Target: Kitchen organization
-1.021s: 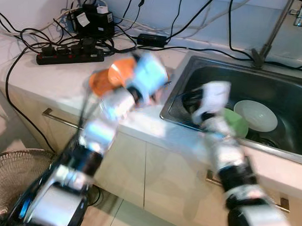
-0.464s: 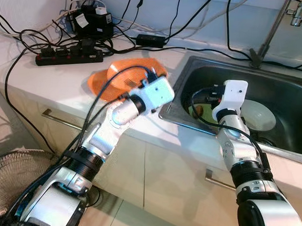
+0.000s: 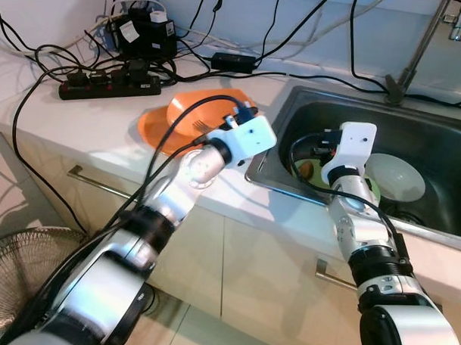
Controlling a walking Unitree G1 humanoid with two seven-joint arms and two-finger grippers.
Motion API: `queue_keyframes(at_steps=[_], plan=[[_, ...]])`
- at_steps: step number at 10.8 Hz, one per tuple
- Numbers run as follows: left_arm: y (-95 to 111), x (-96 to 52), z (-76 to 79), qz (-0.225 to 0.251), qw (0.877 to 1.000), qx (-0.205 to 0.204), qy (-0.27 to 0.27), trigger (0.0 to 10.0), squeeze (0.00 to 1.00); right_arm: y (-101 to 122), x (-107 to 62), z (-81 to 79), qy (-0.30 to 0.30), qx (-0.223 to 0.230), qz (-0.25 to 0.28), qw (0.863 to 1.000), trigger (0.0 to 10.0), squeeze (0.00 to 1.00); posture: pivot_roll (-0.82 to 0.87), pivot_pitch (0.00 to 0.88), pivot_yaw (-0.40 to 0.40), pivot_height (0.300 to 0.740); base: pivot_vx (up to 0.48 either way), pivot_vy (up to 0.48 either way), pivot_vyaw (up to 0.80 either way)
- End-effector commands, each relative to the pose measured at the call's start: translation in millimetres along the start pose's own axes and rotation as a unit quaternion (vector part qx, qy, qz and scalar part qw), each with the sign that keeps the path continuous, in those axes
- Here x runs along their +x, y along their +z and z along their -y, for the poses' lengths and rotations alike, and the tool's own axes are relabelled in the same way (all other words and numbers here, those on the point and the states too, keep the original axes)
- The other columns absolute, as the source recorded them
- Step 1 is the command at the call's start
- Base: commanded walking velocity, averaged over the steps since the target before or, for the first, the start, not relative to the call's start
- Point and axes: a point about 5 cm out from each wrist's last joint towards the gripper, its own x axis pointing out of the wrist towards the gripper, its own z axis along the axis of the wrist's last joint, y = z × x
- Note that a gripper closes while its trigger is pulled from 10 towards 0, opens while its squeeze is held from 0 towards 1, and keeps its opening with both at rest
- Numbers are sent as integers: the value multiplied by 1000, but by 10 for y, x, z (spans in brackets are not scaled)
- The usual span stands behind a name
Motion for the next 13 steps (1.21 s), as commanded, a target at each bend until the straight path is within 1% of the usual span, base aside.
queue_keyframes(at_steps=[1, 4, 7, 8, 9, 13], plan=[[11, 30, -27, -1, 1000, 8, 4, 10000, 0, 30, 3, -6, -4, 2, 7, 1000, 10000, 0, 145, 7, 41, 740, 0, 0, 0], [0, 112, -16, -12, 1000, 11, 9, 10000, 0, -22, -75, -6, -8, 5, 8, 1000, 10000, 0, 131, 33, 60, 740, 0, 0, 0], [-41, 133, -55, -24, 999, 14, 25, 10000, 0, -57, -144, -28, -10, 9, 5, 1000, 10000, 0, 113, 52, 77, 740, 0, 0, 0], [-56, 134, -50, -28, 999, 14, 28, 9804, 0, -67, -169, -22, -13, 9, 5, 1000, 10000, 0, 104, 57, 86, 740, 0, 0, 0], [-71, 133, -45, -31, 999, 11, 33, 0, 0, -78, -197, 6, -20, 10, 4, 1000, 10000, 0, 97, 62, 93, 740, 0, 0, 0], [-58, 144, -26, -25, 999, 8, 36, 0, 0, -119, -274, -1, -27, 13, -3, 1000, 10000, 0, 92, 76, 104, 740, 0, 0, 0]])
